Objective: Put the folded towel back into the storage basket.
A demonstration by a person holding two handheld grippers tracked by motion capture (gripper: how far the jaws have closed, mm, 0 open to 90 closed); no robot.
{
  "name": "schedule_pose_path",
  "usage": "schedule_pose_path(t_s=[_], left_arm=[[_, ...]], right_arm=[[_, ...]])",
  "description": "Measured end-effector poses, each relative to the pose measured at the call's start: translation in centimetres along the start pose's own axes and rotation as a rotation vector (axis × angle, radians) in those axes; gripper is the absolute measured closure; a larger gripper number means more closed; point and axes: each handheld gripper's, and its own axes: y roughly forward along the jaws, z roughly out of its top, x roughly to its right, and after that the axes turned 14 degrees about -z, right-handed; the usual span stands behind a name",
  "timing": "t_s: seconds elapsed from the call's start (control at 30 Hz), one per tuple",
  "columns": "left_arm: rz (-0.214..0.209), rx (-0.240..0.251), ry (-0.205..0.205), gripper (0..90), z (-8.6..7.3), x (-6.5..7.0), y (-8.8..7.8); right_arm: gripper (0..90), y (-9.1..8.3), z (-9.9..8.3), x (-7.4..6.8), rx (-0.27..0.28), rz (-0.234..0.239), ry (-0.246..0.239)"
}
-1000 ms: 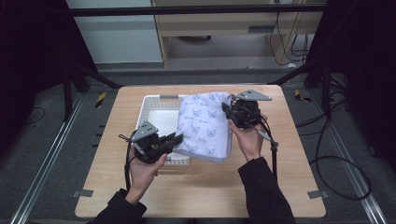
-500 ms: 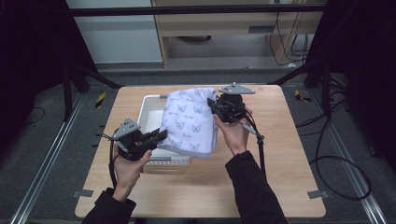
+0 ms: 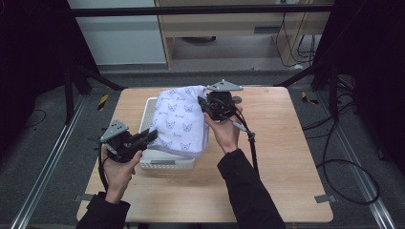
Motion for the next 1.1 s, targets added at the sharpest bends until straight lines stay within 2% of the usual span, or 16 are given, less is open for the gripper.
schedule_pose_path(t_s=[0.23, 0.37, 0.5, 0.77, 0.87, 1.1], left_arm=[[0.040, -0.001, -0.008, 77.9, -0.2, -1.0, -0.7], [0.058, -0.004, -0.020, 77.9, -0.4, -1.7, -0.8], [0.079, -0.016, -0.031, 77.9, -0.9, -2.4, -0.6], [0.111, -0.029, -0.052, 77.8, -1.2, -3.7, -0.8], [0.127, -0.040, -0.053, 77.9, -1.3, -3.9, -0.7], [0.138, -0.073, -0.066, 77.8, -2.1, -4.5, 0.2]], right_arm=[[76.0, 1.3, 0.7, -1.7, 0.002, 0.012, -0.024], [76.0, 2.3, 0.8, -2.2, 0.006, 0.026, -0.015], [76.0, 3.8, 0.4, -2.9, -0.014, 0.040, -0.016], [75.9, 5.7, -0.3, -3.4, -0.028, 0.056, -0.001], [75.8, 6.3, -0.5, -3.8, -0.027, 0.059, -0.011], [75.8, 7.4, -1.3, -4.0, -0.049, 0.052, -0.015]])
